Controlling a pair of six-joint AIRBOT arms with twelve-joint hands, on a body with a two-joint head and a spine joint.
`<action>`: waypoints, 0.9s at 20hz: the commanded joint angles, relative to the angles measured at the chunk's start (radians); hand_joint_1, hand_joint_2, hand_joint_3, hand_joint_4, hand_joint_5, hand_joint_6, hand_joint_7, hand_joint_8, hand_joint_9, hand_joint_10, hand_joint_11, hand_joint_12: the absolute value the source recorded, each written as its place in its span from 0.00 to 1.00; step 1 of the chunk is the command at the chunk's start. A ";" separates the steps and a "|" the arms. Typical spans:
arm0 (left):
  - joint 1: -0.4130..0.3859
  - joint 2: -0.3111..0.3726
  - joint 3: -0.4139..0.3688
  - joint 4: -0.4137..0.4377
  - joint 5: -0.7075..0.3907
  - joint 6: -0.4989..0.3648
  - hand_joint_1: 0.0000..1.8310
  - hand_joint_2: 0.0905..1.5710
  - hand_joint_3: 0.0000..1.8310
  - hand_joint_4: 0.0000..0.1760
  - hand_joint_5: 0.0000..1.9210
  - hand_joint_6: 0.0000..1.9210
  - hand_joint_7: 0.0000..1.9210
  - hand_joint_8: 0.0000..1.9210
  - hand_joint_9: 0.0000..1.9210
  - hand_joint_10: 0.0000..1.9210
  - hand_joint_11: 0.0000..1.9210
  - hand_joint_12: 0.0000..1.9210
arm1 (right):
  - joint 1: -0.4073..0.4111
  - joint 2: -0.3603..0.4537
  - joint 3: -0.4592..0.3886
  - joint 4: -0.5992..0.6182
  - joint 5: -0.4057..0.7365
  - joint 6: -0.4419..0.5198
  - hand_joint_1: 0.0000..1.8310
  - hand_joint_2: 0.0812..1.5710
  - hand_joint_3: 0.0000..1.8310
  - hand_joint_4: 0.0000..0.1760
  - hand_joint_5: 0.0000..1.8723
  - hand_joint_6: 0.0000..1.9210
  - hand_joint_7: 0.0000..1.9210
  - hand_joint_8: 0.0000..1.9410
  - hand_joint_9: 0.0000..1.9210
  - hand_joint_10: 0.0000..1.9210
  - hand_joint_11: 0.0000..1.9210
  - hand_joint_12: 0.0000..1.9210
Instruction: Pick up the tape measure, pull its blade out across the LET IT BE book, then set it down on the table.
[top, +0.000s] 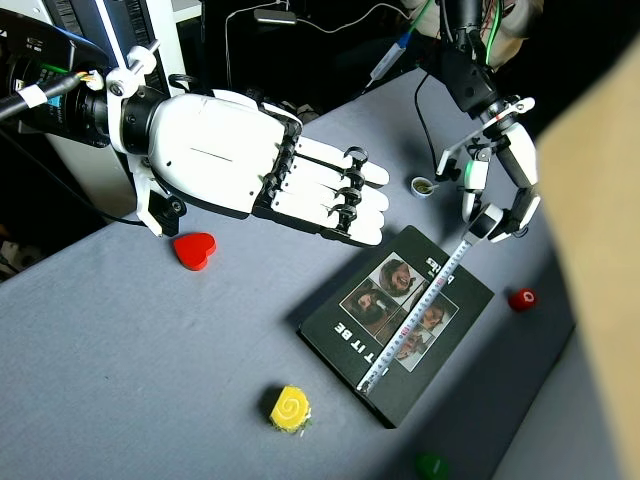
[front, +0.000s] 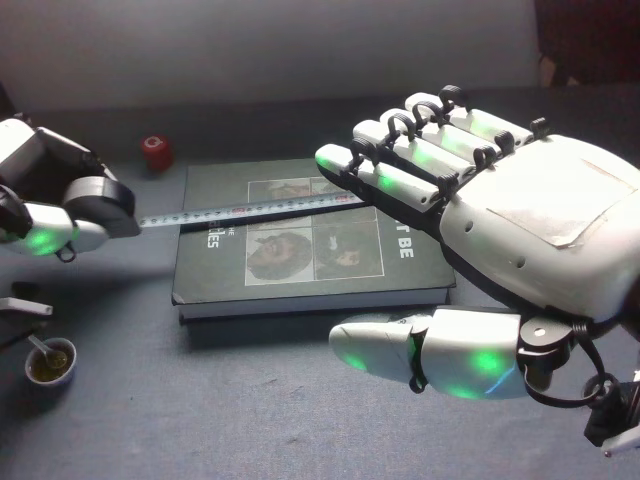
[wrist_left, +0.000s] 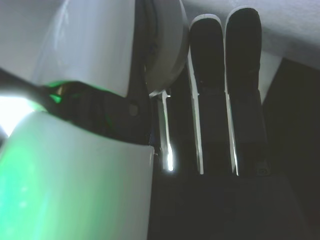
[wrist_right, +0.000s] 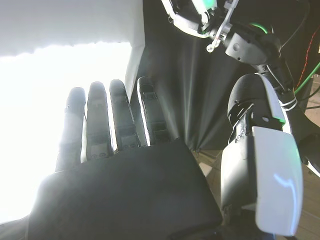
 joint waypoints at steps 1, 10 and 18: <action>-0.018 0.007 -0.003 0.015 -0.118 0.003 0.75 0.68 0.00 0.00 0.53 0.39 0.56 0.45 0.45 0.67 0.41 0.63 | 0.009 0.002 -0.003 -0.055 0.085 0.007 0.00 0.67 0.00 0.43 0.00 0.00 0.00 0.00 0.00 0.00 0.01 0.00; -0.120 0.086 -0.112 -0.051 -0.144 0.097 0.76 0.67 0.00 0.00 0.54 0.39 0.56 0.44 0.46 0.66 0.41 0.63 | 0.016 0.043 -0.001 -0.062 0.045 0.029 0.00 0.67 0.00 0.43 0.00 0.00 0.00 0.00 0.00 0.00 0.00 0.00; -0.149 0.246 -0.314 -0.063 -0.083 0.151 0.76 0.68 0.00 0.00 0.53 0.39 0.57 0.45 0.45 0.67 0.41 0.63 | 0.050 0.065 0.015 -0.062 0.033 0.059 0.00 0.68 0.00 0.43 0.00 0.00 0.00 0.00 0.00 0.00 0.00 0.00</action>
